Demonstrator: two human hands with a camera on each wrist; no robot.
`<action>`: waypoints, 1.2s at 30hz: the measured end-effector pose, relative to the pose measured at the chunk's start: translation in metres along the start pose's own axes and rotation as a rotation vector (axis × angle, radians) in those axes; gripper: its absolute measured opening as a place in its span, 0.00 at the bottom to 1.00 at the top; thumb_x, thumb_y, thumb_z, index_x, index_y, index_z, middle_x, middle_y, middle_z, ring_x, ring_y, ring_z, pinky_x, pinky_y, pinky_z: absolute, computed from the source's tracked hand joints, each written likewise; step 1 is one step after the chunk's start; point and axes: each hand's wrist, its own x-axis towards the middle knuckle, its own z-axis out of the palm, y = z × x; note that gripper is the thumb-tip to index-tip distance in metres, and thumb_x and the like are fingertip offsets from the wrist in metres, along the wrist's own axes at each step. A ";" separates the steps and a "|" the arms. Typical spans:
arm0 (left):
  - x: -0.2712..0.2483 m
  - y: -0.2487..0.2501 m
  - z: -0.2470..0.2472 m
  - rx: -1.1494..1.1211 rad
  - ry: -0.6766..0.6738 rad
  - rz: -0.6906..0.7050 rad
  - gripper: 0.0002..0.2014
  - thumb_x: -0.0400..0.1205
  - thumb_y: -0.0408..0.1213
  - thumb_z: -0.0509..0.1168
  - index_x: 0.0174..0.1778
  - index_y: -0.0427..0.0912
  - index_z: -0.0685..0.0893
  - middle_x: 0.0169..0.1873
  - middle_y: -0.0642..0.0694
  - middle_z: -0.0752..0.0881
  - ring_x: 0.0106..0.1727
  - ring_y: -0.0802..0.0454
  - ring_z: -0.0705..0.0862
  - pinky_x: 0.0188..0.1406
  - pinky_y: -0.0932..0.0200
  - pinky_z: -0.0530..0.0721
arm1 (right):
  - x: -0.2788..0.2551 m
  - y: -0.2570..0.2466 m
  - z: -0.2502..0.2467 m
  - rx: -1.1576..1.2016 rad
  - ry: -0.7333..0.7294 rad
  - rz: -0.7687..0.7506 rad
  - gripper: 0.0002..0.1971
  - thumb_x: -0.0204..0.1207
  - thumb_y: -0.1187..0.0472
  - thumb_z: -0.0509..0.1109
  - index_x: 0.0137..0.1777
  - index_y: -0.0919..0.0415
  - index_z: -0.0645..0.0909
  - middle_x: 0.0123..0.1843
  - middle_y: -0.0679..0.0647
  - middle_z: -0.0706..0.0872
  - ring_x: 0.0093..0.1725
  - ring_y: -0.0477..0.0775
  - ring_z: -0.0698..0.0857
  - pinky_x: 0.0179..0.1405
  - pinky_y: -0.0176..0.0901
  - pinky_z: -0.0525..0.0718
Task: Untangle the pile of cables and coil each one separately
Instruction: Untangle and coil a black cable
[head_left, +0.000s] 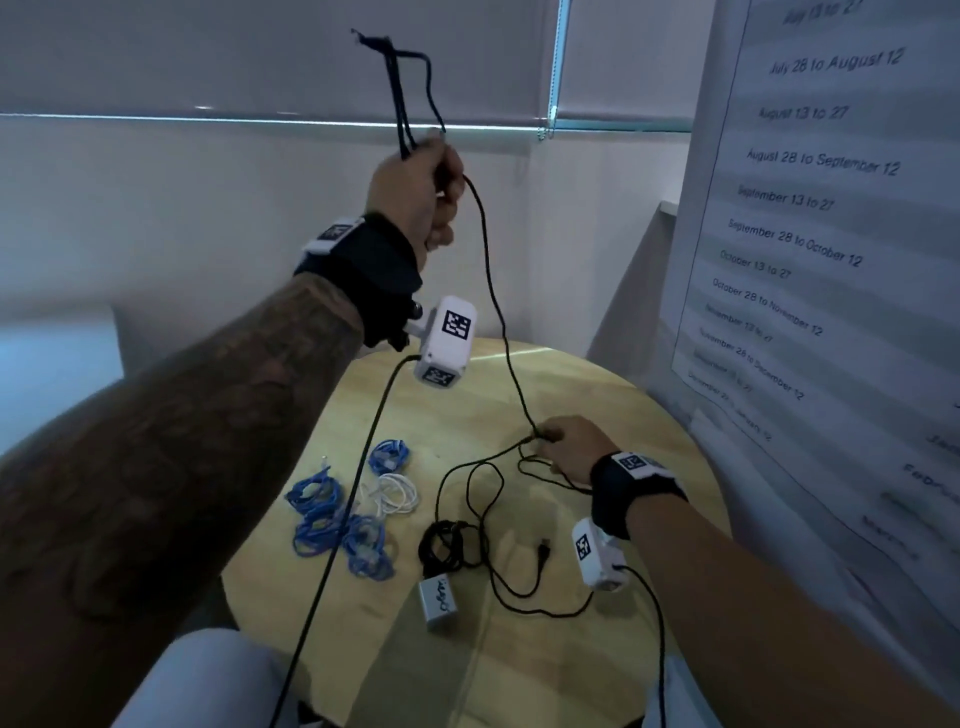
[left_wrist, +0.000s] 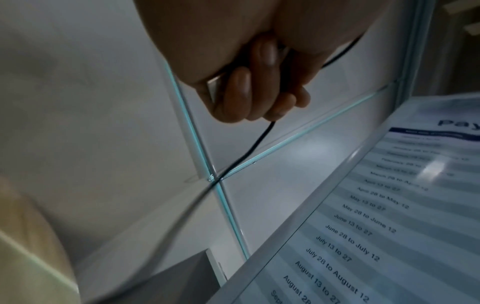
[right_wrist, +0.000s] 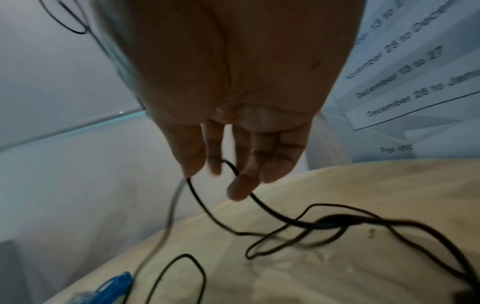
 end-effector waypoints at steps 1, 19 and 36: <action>0.002 0.004 -0.003 -0.001 0.004 0.011 0.18 0.88 0.45 0.54 0.32 0.47 0.76 0.25 0.48 0.75 0.19 0.55 0.58 0.19 0.65 0.55 | -0.001 0.004 -0.001 -0.011 0.015 0.018 0.20 0.82 0.54 0.71 0.73 0.56 0.81 0.73 0.57 0.82 0.67 0.59 0.83 0.69 0.50 0.81; 0.000 -0.014 -0.030 -0.110 0.015 -0.090 0.19 0.89 0.49 0.54 0.34 0.46 0.76 0.27 0.47 0.76 0.18 0.55 0.58 0.20 0.62 0.55 | 0.006 -0.055 -0.020 0.314 -0.124 -0.101 0.07 0.84 0.55 0.68 0.47 0.56 0.84 0.47 0.51 0.89 0.40 0.49 0.84 0.43 0.43 0.82; -0.010 -0.050 -0.043 -0.055 -0.017 -0.162 0.14 0.88 0.42 0.56 0.38 0.44 0.79 0.29 0.47 0.79 0.17 0.57 0.59 0.18 0.66 0.54 | 0.000 -0.074 -0.014 0.379 0.083 -0.207 0.13 0.88 0.58 0.63 0.52 0.63 0.87 0.38 0.49 0.87 0.32 0.45 0.80 0.35 0.34 0.77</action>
